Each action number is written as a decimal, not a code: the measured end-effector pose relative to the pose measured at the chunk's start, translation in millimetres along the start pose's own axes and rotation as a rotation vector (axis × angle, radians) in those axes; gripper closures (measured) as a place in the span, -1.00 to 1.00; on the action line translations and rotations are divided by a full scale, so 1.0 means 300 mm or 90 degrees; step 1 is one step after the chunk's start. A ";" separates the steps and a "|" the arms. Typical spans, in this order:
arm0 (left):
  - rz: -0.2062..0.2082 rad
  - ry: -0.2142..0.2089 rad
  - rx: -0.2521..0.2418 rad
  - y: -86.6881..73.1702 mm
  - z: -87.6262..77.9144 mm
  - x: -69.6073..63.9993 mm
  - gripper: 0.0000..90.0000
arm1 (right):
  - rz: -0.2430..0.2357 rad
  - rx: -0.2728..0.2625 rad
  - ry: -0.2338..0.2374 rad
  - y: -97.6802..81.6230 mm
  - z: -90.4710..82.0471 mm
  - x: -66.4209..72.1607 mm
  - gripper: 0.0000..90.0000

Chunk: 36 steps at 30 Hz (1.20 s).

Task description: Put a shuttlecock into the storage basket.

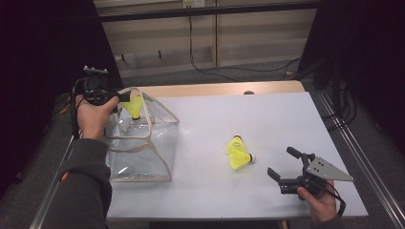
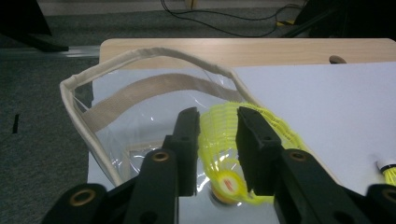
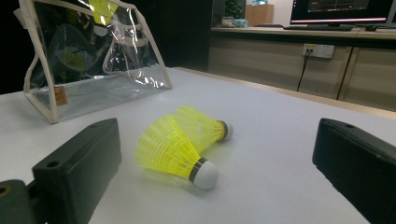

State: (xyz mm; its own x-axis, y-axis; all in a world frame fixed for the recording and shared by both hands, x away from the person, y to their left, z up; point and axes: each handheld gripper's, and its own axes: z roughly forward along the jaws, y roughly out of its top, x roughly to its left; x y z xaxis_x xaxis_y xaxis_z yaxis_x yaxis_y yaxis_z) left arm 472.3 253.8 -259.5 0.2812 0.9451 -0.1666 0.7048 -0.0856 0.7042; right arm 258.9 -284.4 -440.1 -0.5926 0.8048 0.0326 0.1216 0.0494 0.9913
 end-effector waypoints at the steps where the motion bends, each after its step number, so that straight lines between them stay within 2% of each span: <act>1: 0.002 -0.002 0.001 0.000 -0.001 0.000 0.51 | 0.000 0.000 0.000 0.000 0.000 0.000 -0.98; 7: 0.001 0.003 0.002 0.000 0.006 0.002 0.52 | 0.000 0.000 -0.001 0.000 0.000 0.002 -0.97; 14: -0.002 -0.019 -0.022 0.003 -0.009 -0.017 0.40 | 0.001 -0.001 -0.002 0.000 -0.002 -0.001 -0.97; 24: 0.018 -0.094 -0.030 0.002 -0.043 -0.083 0.08 | 0.001 0.001 -0.002 0.000 -0.001 0.002 -0.97; 32: 0.040 -0.130 -0.031 0.006 -0.059 -0.127 -0.14 | 0.000 0.000 -0.002 0.000 0.000 0.001 -0.97; 36: 0.054 -0.151 -0.026 0.005 -0.062 -0.163 -0.25 | 0.000 -0.001 -0.002 -0.001 0.000 0.000 -0.97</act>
State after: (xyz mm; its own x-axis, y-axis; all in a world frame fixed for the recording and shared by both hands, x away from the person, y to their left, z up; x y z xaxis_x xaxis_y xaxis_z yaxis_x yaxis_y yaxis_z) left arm 447.6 213.4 -237.5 0.4866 0.8340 -0.2600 0.6471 -0.1441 0.7487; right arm 259.0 -284.4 -440.3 -0.5904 0.8065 0.0318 0.1204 0.0490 0.9915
